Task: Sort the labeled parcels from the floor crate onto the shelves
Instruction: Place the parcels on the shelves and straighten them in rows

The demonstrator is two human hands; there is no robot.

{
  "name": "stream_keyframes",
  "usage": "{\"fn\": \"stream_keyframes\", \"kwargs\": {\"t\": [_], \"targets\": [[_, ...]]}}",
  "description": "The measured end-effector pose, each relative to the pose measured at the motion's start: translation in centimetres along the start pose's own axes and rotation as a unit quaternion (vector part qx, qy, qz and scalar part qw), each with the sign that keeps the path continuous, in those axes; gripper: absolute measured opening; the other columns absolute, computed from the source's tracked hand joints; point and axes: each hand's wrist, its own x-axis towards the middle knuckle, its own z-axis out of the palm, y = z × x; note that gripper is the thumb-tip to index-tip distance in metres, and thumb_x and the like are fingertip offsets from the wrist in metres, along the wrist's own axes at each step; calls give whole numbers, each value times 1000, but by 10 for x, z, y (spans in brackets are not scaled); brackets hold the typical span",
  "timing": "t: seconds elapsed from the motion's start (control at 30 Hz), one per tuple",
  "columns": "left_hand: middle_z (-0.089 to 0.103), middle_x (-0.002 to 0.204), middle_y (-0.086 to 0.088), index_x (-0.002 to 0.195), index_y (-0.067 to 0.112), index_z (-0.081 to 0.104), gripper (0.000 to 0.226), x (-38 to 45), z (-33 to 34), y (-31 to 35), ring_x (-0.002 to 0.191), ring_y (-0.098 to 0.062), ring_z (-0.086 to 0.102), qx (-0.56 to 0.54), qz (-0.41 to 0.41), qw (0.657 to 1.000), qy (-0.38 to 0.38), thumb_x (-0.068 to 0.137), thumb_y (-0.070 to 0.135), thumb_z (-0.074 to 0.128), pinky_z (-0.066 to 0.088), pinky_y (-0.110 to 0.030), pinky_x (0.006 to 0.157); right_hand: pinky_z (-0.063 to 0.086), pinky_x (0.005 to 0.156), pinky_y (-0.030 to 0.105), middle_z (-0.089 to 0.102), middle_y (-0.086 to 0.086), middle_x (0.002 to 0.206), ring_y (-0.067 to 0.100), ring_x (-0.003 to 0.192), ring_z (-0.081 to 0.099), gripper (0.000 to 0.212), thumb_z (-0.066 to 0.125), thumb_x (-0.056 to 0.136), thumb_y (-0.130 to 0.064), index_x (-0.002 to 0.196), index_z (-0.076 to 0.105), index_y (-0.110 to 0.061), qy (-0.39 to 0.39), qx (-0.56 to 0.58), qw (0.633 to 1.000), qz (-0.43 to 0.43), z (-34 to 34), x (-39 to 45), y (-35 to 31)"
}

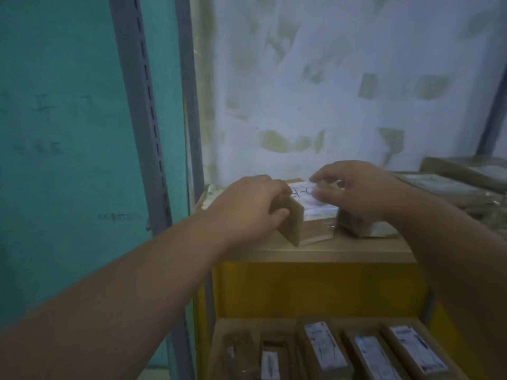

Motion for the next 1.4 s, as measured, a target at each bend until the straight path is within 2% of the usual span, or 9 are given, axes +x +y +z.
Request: {"fn": "stream_keyframes", "kwargs": {"t": [0.17,0.27,0.37,0.43,0.67,0.87,1.03,1.17,1.4], "targets": [[63,125,11,117,42,64,29,40,-7,-6,116,-16,55,-34,-52,992,-114,93,54,56,45,-37,95,43,82,24,62,-11,109,10,100,59,34,76,85,-34,118,68,-31,1,-17,999,40,16,-23,4],[62,125,11,123,36,65,47,48,-17,-14,110,-11,55,-48,-44,985,-161,84,63,64,46,-33,93,33,64,16,60,-8,106,6,89,50,30,76,85,-31,114,70,-28,61,-19,997,31,32,-22,-2],[59,132,11,135,35,57,67,44,-21,-23,107,-9,54,-29,-42,981,-185,77,63,72,42,-30,84,31,61,11,60,-6,106,6,86,50,26,75,86,-29,111,70,-29,81,-1,996,30,40,-16,-5],[58,133,12,137,38,55,68,40,-18,-28,109,-10,53,-23,-44,984,-170,76,58,76,39,-30,82,32,65,9,58,-7,106,5,86,48,25,74,87,-29,111,69,-29,76,1,997,22,41,-13,-6],[60,126,11,128,41,62,52,25,-4,-35,101,-10,52,-48,-53,994,-87,79,51,77,36,-27,75,50,90,36,66,-7,110,14,100,59,21,79,82,-28,100,69,-30,46,27,998,20,41,-2,-7],[59,131,9,130,43,59,52,21,-2,-36,107,-13,53,-29,-59,994,-82,81,53,72,40,-30,79,46,86,30,64,-7,113,12,100,57,22,78,83,-29,104,69,-29,42,17,999,9,41,1,-10],[55,135,5,136,37,53,59,17,-5,-17,121,-22,47,52,-22,998,-35,83,59,64,43,-44,99,42,88,26,60,-13,124,5,103,49,40,68,92,-36,130,58,-33,45,10,998,34,29,-17,-1],[56,132,7,133,35,54,48,22,2,24,120,-20,46,37,46,998,35,89,53,61,37,-39,99,40,91,27,59,-11,127,9,114,54,34,67,92,-35,126,62,-33,54,-23,996,69,-8,-39,34],[64,114,3,120,29,63,42,50,49,97,109,-22,48,109,110,987,50,87,54,57,35,-39,92,39,82,24,62,-5,126,9,101,53,42,72,88,-37,127,63,-24,-39,-151,985,70,-48,-52,99]]}}
